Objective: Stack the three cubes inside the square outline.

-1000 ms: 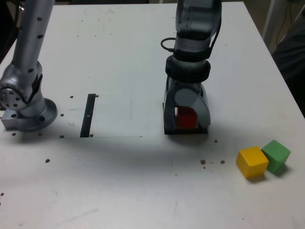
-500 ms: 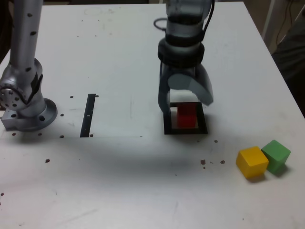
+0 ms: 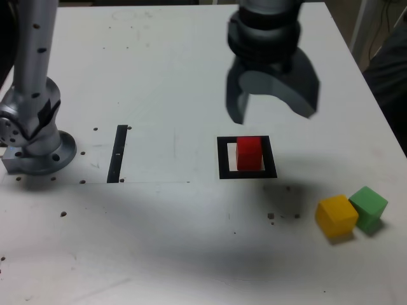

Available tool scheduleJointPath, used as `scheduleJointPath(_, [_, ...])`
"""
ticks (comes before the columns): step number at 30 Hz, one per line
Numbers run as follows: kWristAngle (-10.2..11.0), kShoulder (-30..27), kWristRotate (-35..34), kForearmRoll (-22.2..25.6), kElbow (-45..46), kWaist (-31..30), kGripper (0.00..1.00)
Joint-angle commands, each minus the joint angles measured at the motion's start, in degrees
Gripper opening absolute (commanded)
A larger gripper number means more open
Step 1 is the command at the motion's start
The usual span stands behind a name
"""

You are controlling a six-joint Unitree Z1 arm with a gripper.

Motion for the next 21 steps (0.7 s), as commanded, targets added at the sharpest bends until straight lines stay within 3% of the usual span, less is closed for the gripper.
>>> scheduleJointPath(1, [-0.7, 1.5, 0.5, 0.3, -2.3, -0.7, 0.99])
scheduleJointPath(11, [-5.1, 8.1, 1.8, -0.7, -10.9, -2.4, 0.99])
scheduleJointPath(21, [-6.0, 14.0, 5.0, -0.8, -18.2, -5.7, 0.99])
